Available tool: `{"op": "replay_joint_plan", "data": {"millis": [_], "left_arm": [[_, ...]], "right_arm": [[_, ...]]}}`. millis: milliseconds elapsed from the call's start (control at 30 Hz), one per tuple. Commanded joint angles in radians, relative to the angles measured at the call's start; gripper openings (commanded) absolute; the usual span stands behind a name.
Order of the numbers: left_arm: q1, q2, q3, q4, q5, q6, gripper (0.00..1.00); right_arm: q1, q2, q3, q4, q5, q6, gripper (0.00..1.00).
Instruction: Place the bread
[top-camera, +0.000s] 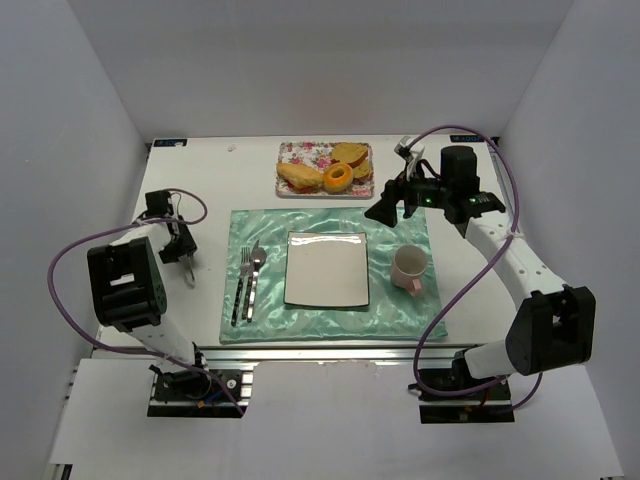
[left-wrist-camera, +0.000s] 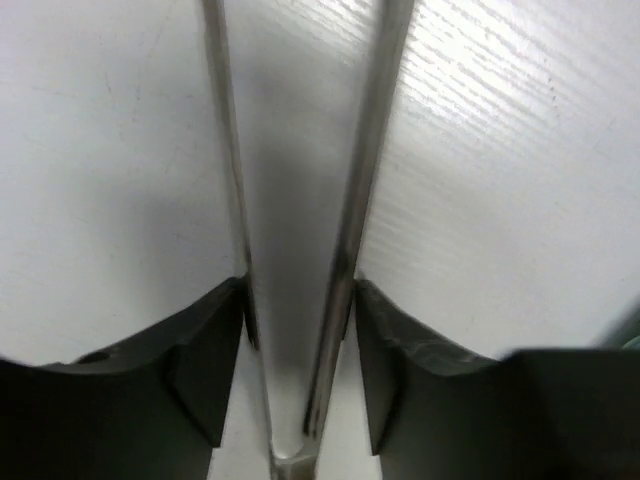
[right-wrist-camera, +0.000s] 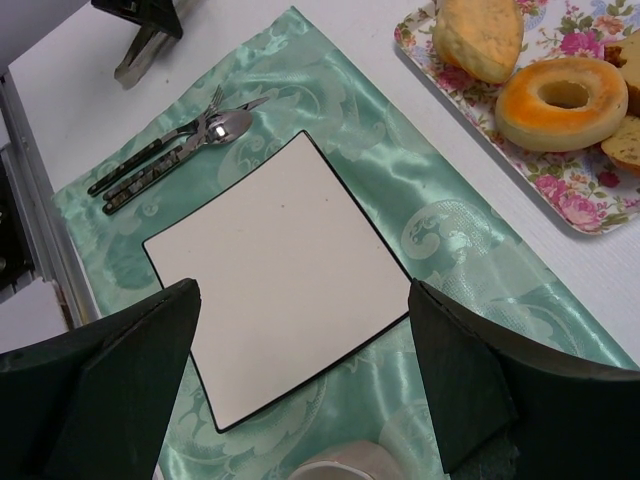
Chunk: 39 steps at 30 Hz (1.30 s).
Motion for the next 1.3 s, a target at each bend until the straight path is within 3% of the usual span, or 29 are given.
{"op": "replay_joint_plan", "data": {"millis": [0, 133, 233, 300, 400, 667, 967, 1267], "left_arm": [[-0.005, -0.017, -0.021, 0.039, 0.004, 0.003, 0.54], [-0.003, -0.083, -0.039, 0.053, 0.062, -0.012, 0.26], [-0.003, -0.17, -0.043, 0.051, 0.121, -0.024, 0.14], [-0.006, -0.247, -0.043, 0.048, 0.209, -0.032, 0.13], [-0.026, -0.336, -0.023, 0.038, 0.317, -0.057, 0.16], [-0.205, -0.334, 0.164, -0.059, 0.44, -0.116, 0.49], [-0.298, -0.219, 0.329, -0.07, 0.601, -0.23, 0.55], [-0.344, -0.115, 0.396, -0.019, 0.641, -0.386, 0.56]], "right_arm": [[-0.007, -0.007, 0.021, 0.023, -0.027, 0.011, 0.89], [-0.01, -0.013, 0.013, 0.017, -0.026, 0.005, 0.89], [-0.013, -0.019, 0.007, 0.017, -0.023, 0.003, 0.89], [-0.018, -0.019, -0.001, 0.018, -0.024, 0.003, 0.89], [-0.022, -0.022, -0.007, 0.018, -0.024, 0.003, 0.89], [-0.031, -0.019, -0.01, 0.034, -0.029, 0.017, 0.89], [-0.044, -0.047, -0.038, 0.046, -0.027, 0.025, 0.89], [-0.062, -0.065, -0.064, 0.055, -0.032, 0.037, 0.89]]}}
